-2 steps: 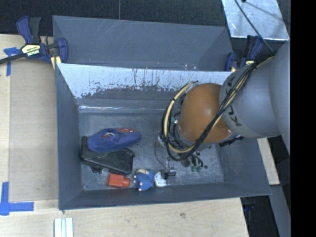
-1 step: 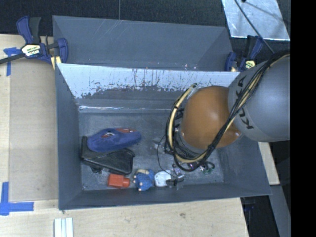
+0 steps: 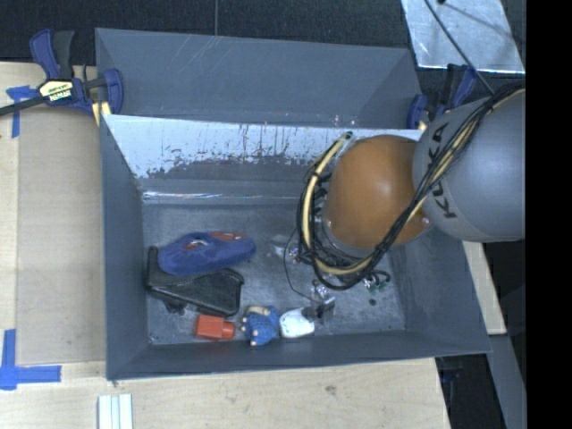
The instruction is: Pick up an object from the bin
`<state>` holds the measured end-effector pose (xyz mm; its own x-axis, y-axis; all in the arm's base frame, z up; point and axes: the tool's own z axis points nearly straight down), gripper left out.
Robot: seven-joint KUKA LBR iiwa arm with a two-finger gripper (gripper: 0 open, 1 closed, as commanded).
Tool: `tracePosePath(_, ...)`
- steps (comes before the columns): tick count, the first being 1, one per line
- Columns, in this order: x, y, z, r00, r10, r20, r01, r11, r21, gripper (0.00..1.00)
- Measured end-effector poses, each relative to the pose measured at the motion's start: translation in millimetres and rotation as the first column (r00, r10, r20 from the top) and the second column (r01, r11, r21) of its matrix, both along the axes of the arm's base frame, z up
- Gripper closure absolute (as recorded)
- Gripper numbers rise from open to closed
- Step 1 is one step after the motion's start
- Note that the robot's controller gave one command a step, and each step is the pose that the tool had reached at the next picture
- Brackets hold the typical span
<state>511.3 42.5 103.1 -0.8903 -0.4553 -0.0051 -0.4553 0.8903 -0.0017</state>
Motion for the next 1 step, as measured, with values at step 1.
tracePosePath(1, -11.5, -0.1, -33.5, 0.989, 0.145, -0.005, -0.145, 0.989, -0.001, 0.0)
